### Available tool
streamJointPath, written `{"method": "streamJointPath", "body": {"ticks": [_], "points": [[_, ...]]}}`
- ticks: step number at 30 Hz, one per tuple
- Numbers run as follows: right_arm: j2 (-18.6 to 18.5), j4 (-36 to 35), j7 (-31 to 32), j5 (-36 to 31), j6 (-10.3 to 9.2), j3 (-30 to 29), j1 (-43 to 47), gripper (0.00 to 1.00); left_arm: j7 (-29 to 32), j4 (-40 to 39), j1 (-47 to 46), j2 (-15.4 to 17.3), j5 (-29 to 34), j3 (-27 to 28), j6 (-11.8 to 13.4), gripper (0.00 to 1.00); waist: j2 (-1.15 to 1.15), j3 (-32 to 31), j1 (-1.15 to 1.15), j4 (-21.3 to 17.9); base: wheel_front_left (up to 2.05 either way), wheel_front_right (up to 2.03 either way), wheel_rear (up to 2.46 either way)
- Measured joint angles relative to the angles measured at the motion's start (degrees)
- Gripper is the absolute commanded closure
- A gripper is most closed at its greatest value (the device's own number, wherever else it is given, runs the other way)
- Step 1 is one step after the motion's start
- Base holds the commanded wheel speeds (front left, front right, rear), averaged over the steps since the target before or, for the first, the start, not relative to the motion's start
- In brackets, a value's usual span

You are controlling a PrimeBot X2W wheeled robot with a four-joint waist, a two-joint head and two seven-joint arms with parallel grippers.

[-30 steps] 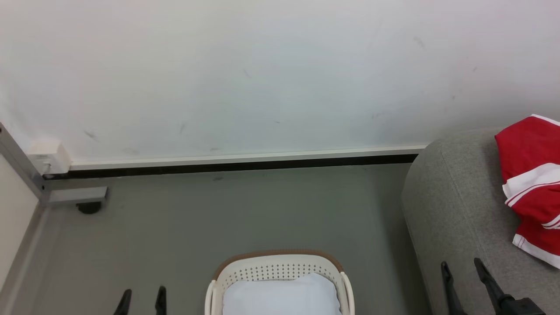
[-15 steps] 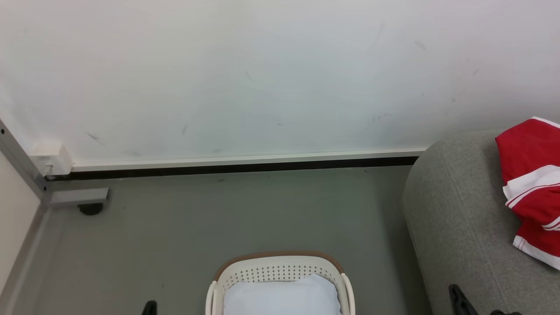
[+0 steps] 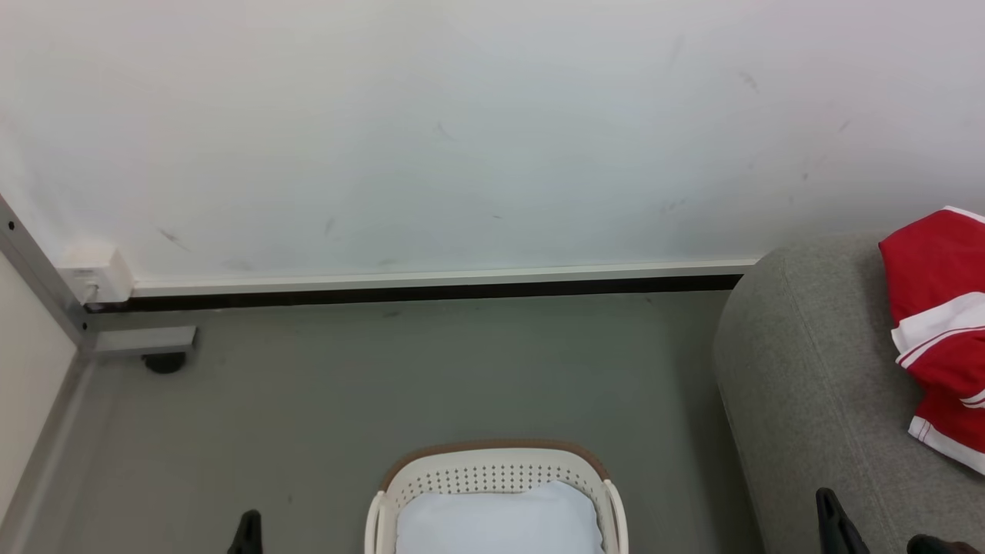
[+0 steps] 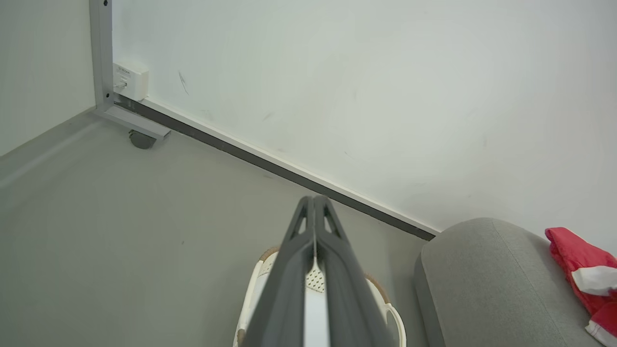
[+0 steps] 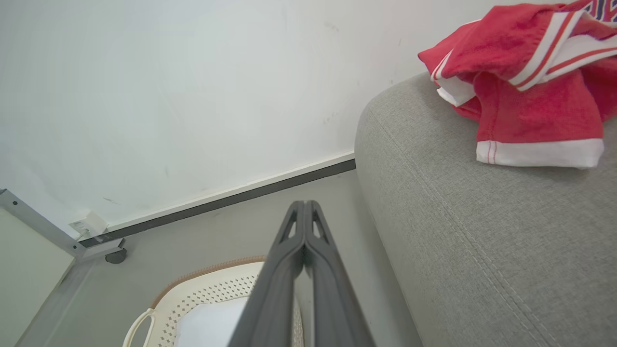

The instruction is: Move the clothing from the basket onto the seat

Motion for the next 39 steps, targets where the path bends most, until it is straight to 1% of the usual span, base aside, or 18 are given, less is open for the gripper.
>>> {"method": "streamJointPath", "body": {"ticks": [16, 39], "points": [[-0.10, -1.62, 3.55, 14.71, 0.00, -1.35, -1.74, 1.00, 3.60, -0.03, -2.95, -0.37, -13.71, 1.59, 0.22, 1.00, 0.00, 0.26, 0.00, 0.57, 0.00, 0.00, 0.00], [-0.45, -3.32, 7.56, 32.25, -0.01, -2.64, -3.38, 1.00, 7.97, 0.00, -6.50, -0.90, -29.08, 3.60, 0.31, 1.00, 0.00, 0.62, 0.00, 1.38, 0.00, 0.00, 0.00]]}}
